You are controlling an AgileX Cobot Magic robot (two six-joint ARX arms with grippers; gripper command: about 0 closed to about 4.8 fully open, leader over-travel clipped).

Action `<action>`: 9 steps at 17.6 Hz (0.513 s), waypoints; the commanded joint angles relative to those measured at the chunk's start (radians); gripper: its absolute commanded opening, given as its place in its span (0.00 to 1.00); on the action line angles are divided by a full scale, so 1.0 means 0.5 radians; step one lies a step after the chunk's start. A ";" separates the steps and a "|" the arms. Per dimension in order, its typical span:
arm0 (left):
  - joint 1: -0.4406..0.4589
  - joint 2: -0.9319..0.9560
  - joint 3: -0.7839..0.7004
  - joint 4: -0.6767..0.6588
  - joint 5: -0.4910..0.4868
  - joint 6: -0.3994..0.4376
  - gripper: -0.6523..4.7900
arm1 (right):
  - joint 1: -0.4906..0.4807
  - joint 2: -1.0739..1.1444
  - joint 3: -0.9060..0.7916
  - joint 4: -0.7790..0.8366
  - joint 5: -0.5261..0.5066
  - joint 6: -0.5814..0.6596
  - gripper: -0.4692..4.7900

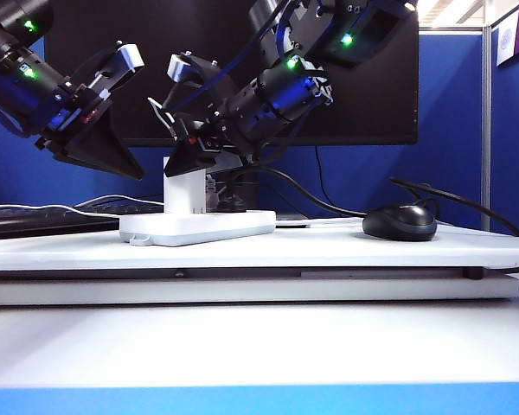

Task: Unplug the white charger from the socket, then place it next to the socket.

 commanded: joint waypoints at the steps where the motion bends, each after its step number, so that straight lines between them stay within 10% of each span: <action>1: 0.002 -0.003 0.004 0.008 0.015 0.001 0.11 | -0.002 0.039 -0.022 -0.184 -0.004 0.010 0.59; 9: 0.002 -0.003 0.004 0.008 0.033 0.001 0.11 | 0.002 0.056 -0.022 -0.175 -0.008 0.012 0.59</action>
